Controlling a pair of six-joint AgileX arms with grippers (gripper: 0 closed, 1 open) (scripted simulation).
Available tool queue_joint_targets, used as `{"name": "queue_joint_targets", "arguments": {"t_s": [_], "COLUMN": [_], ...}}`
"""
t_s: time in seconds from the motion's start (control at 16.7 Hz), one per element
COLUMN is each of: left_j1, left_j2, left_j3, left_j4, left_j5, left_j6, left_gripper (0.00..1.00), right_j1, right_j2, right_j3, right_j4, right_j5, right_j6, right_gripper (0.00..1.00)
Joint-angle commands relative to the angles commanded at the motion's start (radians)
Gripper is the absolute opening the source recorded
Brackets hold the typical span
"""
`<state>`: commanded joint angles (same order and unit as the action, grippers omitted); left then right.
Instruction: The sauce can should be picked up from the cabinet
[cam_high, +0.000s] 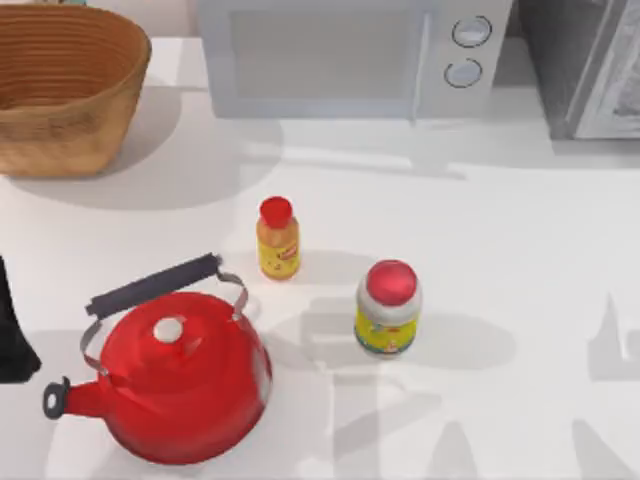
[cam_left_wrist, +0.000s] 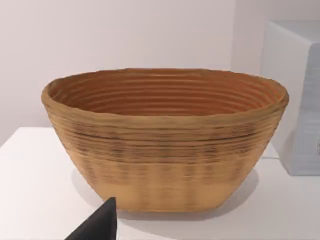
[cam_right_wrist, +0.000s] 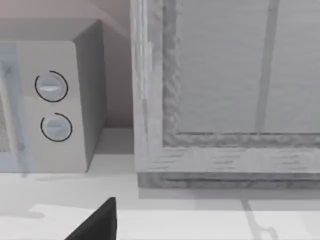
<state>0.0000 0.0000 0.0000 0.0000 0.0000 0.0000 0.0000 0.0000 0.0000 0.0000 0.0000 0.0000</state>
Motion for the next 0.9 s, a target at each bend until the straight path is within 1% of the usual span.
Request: {"name": "queue_joint_targets", "arguments": {"t_s": [0.24, 0.42, 0.6, 0.9], "left_j1": [0.000, 0.000, 0.000, 0.000], "left_j2": [0.000, 0.000, 0.000, 0.000], "left_j3": [0.000, 0.000, 0.000, 0.000], "left_j4": [0.000, 0.000, 0.000, 0.000], "left_j5": [0.000, 0.000, 0.000, 0.000], "left_j6": [0.000, 0.000, 0.000, 0.000], "left_gripper": [1.00, 1.00, 1.00, 1.00], "right_j1": [0.002, 0.014, 0.036, 0.086], "right_j2": [0.025, 0.125, 0.286, 0.632], "right_j3": [0.031, 0.157, 0.363, 0.808], "right_j4": [-0.006, -0.034, -0.084, -0.195], "right_j5": [0.006, 0.024, 0.049, 0.097], "right_j6": [0.000, 0.002, 0.004, 0.008], "right_gripper": [1.00, 1.00, 1.00, 1.00]}}
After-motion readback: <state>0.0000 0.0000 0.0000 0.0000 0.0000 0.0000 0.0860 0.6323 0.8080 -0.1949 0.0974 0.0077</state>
